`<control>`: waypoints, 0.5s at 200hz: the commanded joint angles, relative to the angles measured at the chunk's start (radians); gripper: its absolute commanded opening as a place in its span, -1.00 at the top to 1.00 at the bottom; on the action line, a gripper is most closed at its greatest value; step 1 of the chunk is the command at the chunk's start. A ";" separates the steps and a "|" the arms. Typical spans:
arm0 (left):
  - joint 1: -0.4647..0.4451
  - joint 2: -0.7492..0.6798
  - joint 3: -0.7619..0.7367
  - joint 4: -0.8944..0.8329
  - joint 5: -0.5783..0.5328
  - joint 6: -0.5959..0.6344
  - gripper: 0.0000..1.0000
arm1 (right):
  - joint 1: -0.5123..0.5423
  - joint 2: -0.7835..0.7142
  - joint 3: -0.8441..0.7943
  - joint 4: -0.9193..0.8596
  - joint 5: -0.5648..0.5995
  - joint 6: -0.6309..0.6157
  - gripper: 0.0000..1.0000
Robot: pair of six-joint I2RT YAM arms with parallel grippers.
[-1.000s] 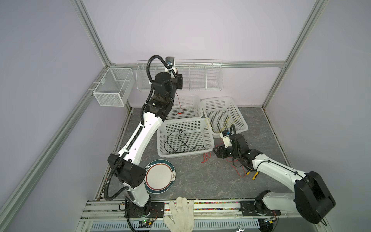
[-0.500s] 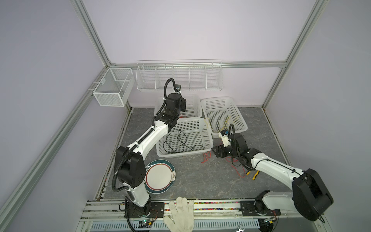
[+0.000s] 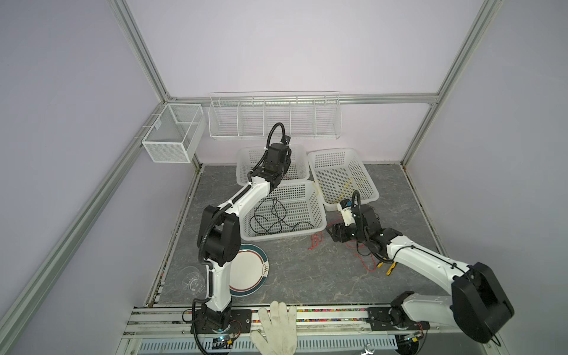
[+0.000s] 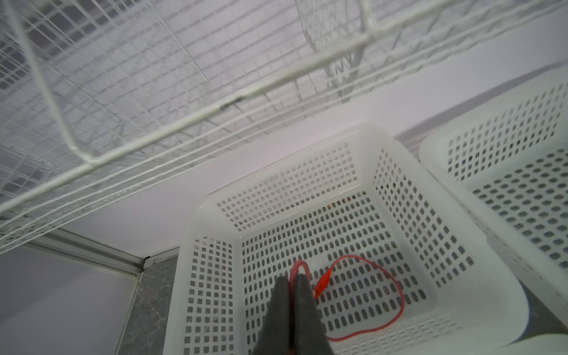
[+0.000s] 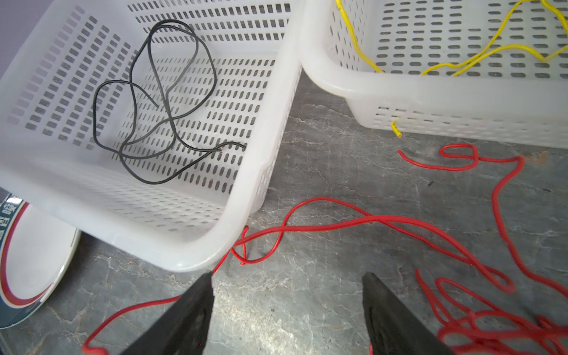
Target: Untangle the cables
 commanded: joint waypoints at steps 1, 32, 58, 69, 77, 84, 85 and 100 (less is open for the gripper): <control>0.002 0.048 0.101 -0.077 0.023 0.060 1.00 | 0.005 -0.024 -0.019 -0.031 0.018 -0.015 -0.56; 0.002 0.141 0.178 -0.107 0.012 0.074 1.00 | 0.006 -0.052 -0.020 -0.044 0.023 -0.016 -0.56; 0.003 0.241 0.322 -0.216 0.031 0.084 1.00 | 0.006 -0.078 -0.022 -0.065 0.032 -0.022 -0.56; 0.003 0.287 0.398 -0.277 0.044 0.088 1.00 | 0.006 -0.087 -0.023 -0.071 0.036 -0.020 -0.56; 0.003 0.320 0.445 -0.310 0.050 0.088 1.00 | 0.006 -0.093 -0.025 -0.073 0.038 -0.020 -0.56; 0.003 0.344 0.483 -0.335 0.055 0.089 1.00 | 0.005 -0.098 -0.026 -0.073 0.039 -0.016 -0.57; 0.003 0.346 0.487 -0.338 0.056 0.089 1.00 | 0.005 -0.099 -0.028 -0.073 0.038 -0.016 -0.57; 0.003 0.388 0.543 -0.372 0.055 0.091 1.00 | 0.006 -0.111 -0.030 -0.075 0.037 -0.012 -0.57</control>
